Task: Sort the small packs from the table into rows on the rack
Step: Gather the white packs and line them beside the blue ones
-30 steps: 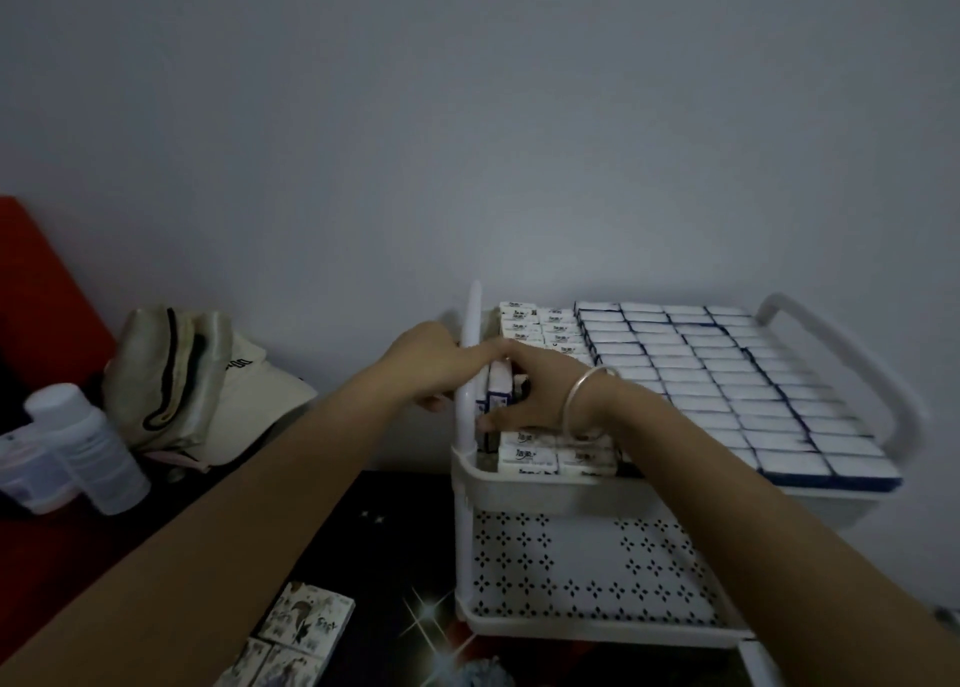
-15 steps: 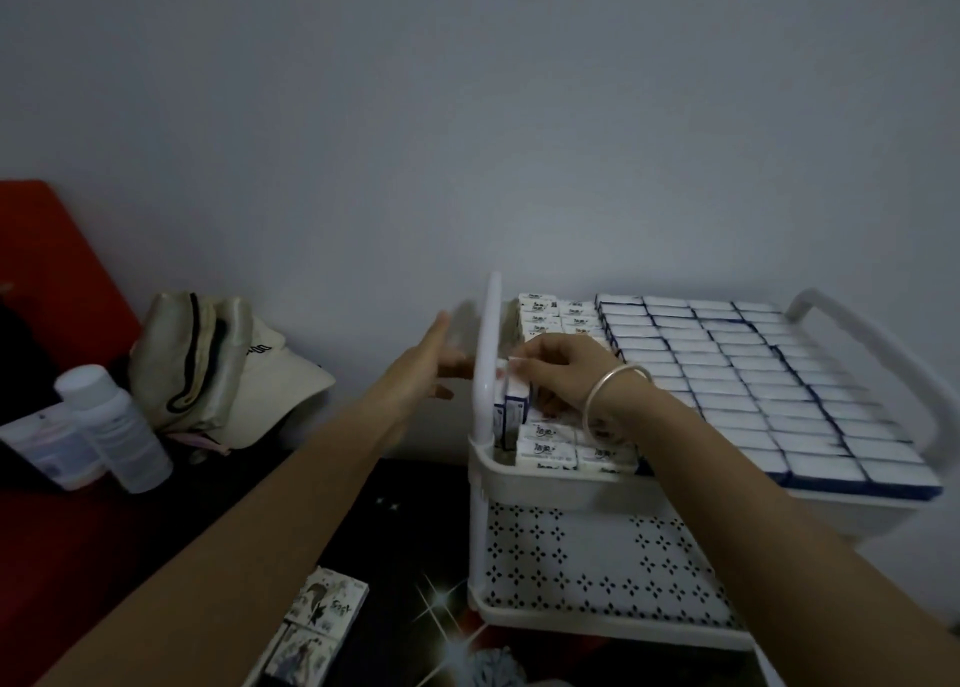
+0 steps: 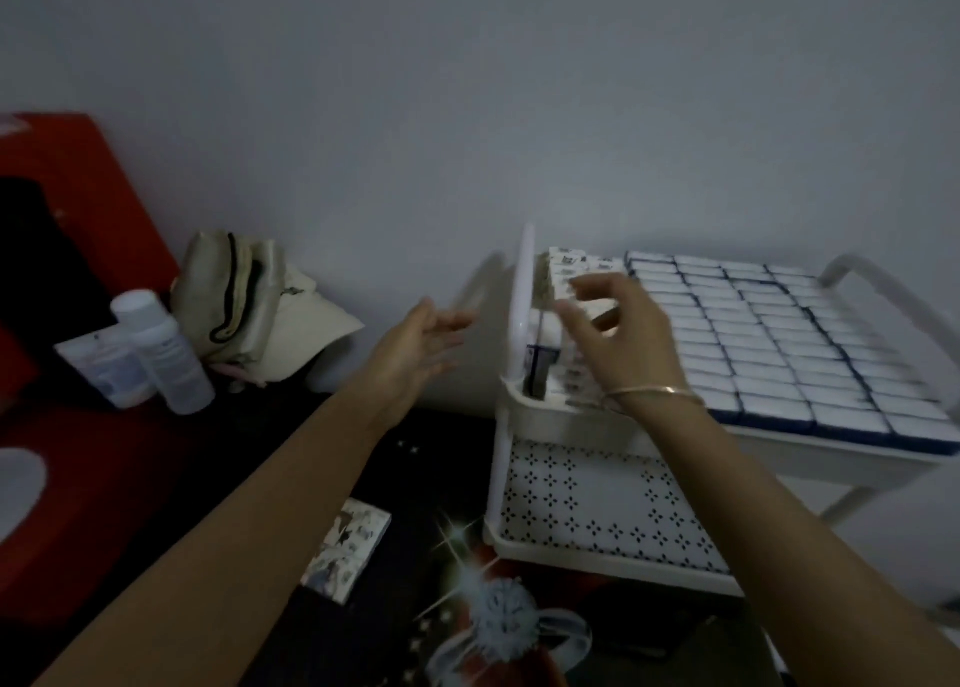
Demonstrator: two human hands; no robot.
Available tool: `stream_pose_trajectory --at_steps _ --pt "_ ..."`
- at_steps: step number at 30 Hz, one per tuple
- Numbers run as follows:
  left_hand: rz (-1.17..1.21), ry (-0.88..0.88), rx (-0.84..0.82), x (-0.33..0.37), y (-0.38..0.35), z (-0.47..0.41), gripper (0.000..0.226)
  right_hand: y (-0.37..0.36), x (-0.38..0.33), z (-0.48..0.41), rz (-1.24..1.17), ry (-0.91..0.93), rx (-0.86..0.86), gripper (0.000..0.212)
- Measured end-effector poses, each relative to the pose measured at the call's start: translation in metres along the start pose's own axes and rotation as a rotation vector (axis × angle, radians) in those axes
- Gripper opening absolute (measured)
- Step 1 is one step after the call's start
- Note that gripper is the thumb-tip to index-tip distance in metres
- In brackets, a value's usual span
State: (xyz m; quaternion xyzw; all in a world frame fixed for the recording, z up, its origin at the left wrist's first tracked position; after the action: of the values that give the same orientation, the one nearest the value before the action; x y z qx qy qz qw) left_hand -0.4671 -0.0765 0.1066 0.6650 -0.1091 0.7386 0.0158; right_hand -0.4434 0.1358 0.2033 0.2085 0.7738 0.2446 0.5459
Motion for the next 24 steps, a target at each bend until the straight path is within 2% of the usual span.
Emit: stream_pose_trajectory --at_steps 2,3,6,8,10,14,17,21,24 --pt "-0.031 0.074 0.142 -0.028 0.035 0.022 0.037 0.002 -0.020 0.031 -0.134 0.106 0.065 0.010" --pt "-0.073 0.127 0.200 -0.046 0.052 0.035 0.031 -0.009 -0.029 0.046 -0.203 0.137 0.010 0.014" --pt "-0.182 0.257 0.344 -0.105 0.101 0.077 0.020 -0.091 -0.036 0.084 -0.331 0.075 -0.375 0.020" --pt "-0.292 0.310 0.395 -0.140 0.127 0.101 0.019 -0.161 -0.017 0.103 -0.219 -0.003 -0.619 0.016" --pt "-0.420 0.389 0.421 -0.172 0.149 0.124 0.015 -0.226 0.019 0.111 -0.065 -0.054 -0.742 0.010" --pt "-0.684 0.522 0.430 -0.220 0.177 0.159 0.022 -0.315 0.089 0.113 0.190 -0.225 -0.824 0.022" --pt "-0.835 0.549 0.454 -0.241 0.199 0.170 0.029 -0.353 0.109 0.109 0.254 -0.345 -0.816 0.039" --pt "-0.803 0.601 0.486 -0.257 0.217 0.170 0.045 -0.393 0.117 0.105 0.254 -0.408 -0.849 0.068" --pt "-0.827 0.647 0.419 -0.267 0.221 0.162 0.056 -0.407 0.118 0.106 0.391 -0.362 -0.850 0.071"
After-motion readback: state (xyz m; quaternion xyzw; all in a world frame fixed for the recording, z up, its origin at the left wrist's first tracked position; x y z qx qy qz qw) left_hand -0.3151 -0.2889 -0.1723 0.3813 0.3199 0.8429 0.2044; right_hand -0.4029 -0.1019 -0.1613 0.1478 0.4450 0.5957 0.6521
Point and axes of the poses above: each hand's wrist, its own z-axis away from the middle knuckle, its own y-axis out of the back of the hand, x = y × z, the point moved 9 cm from there along -z, towards the middle knuckle, and after that the axes turned 12 degrees about -x, right-handed, at the moved point
